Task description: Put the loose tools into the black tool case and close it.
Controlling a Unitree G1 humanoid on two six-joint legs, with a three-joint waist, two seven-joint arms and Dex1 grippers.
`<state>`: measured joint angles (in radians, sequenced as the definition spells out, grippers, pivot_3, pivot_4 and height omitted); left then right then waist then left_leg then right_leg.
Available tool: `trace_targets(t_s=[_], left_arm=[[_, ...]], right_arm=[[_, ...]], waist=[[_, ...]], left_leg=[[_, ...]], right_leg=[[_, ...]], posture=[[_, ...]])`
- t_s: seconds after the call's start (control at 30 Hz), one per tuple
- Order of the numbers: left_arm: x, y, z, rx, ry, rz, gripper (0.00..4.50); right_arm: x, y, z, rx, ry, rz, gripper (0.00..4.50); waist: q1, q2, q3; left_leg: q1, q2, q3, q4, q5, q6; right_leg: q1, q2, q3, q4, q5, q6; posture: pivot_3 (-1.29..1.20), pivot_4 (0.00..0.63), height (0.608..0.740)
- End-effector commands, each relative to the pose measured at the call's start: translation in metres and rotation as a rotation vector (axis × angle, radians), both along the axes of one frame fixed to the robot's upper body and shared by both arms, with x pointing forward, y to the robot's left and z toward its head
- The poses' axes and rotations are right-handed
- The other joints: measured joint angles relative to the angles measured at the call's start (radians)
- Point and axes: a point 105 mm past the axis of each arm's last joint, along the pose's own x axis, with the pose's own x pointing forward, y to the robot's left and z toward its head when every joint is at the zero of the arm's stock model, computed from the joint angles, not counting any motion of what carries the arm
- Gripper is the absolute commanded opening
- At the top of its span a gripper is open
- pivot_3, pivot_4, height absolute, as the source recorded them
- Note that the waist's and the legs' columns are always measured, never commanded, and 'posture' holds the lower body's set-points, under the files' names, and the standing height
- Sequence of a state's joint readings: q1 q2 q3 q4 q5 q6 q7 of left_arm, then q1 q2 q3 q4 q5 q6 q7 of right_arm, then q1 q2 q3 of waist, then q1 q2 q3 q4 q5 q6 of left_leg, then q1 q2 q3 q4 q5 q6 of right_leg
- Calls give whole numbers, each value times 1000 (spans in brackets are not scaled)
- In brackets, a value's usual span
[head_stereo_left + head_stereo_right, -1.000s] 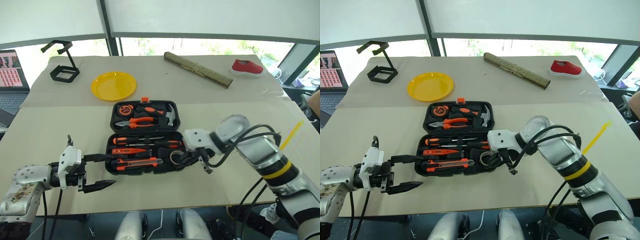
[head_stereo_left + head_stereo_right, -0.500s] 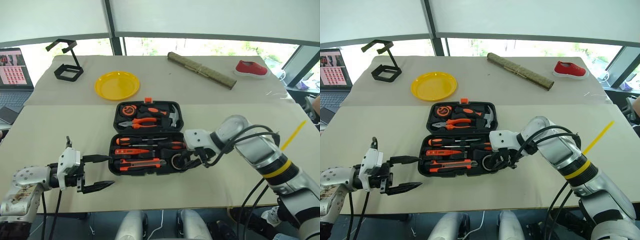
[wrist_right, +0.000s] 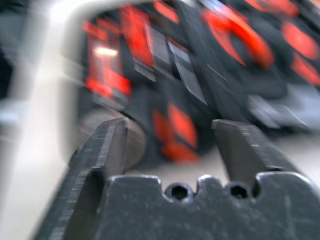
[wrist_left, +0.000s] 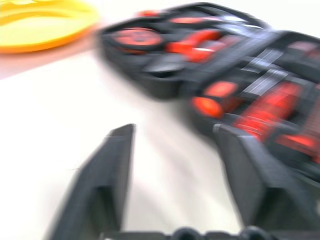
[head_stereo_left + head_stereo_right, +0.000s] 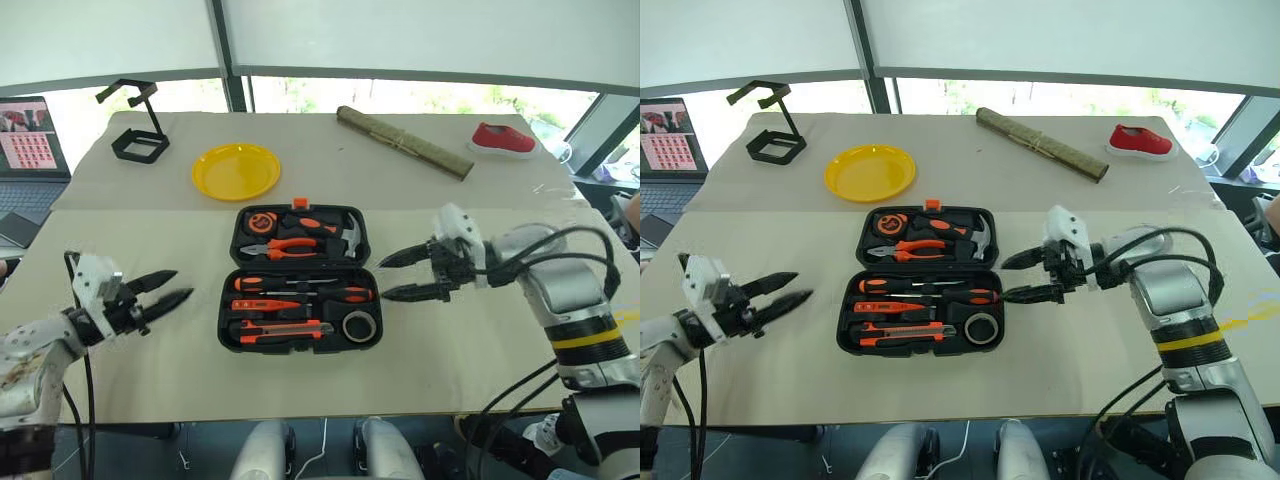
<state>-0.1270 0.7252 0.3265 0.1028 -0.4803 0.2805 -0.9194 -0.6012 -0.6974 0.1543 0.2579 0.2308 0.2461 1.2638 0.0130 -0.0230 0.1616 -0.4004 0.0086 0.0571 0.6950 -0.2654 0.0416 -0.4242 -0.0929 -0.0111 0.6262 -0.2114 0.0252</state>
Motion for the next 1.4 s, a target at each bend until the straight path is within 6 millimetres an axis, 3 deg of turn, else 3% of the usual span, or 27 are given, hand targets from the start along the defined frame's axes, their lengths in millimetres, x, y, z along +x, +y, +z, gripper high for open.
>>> trace_targets(t_s=[0.03,0.13,0.2,0.43,0.63,1.0,1.17,1.27,1.4], left_arm=[[16,-11,-6,24,28,29,779],[25,-31,-15,38,81,-12,25],[26,-42,-20,46,123,-56,0],[35,-66,-23,55,146,-135,0],[27,-84,-23,55,141,-246,0],[-1,-102,-34,19,177,-328,0],[6,-83,-31,-23,172,-191,0],[1,-60,-34,39,252,-122,662],[-13,-29,-15,36,370,-64,2091]], right_arm=[[19,0,-2,-15,-135,-73,1574],[33,9,-10,-26,-199,-112,718],[36,17,-12,-13,-206,-104,73],[37,42,-15,22,-193,-50,73],[13,50,-24,14,-115,40,73],[-2,12,-30,-33,-109,-71,73],[-10,-1,-22,14,-58,-112,73],[-18,-13,-15,27,-44,-128,771],[-20,-26,13,75,56,-243,2176]], waist=[[-5,0,0],[-21,0,0],[-28,0,0],[-24,0,0],[-10,0,0],[-3,0,0],[-1,0,0],[-3,0,0],[-16,0,0]], left_leg=[[0,0,1,0,0,0],[-2,1,1,-1,0,0],[-2,1,1,-1,0,-1],[-3,0,1,-1,0,0],[-3,-1,-1,0,0,1],[-5,-2,-1,0,-2,3],[-4,-2,-1,0,-2,3],[-4,-2,-1,0,-2,3],[-3,0,-1,0,-1,2]], right_leg=[[-1,0,1,0,0,0],[-3,1,2,2,0,0],[-3,1,2,1,0,0],[-3,1,2,2,1,0],[-1,0,1,2,1,2],[-1,-1,0,-1,1,3],[-1,-1,1,-2,1,3],[-1,-1,1,-2,1,3],[-1,0,2,-2,1,2]], posture=[[0,150,740],[0,150,740],[0,150,740],[0,150,740],[0,150,740],[0,150,740],[0,150,740],[0,150,740],[0,150,740]])
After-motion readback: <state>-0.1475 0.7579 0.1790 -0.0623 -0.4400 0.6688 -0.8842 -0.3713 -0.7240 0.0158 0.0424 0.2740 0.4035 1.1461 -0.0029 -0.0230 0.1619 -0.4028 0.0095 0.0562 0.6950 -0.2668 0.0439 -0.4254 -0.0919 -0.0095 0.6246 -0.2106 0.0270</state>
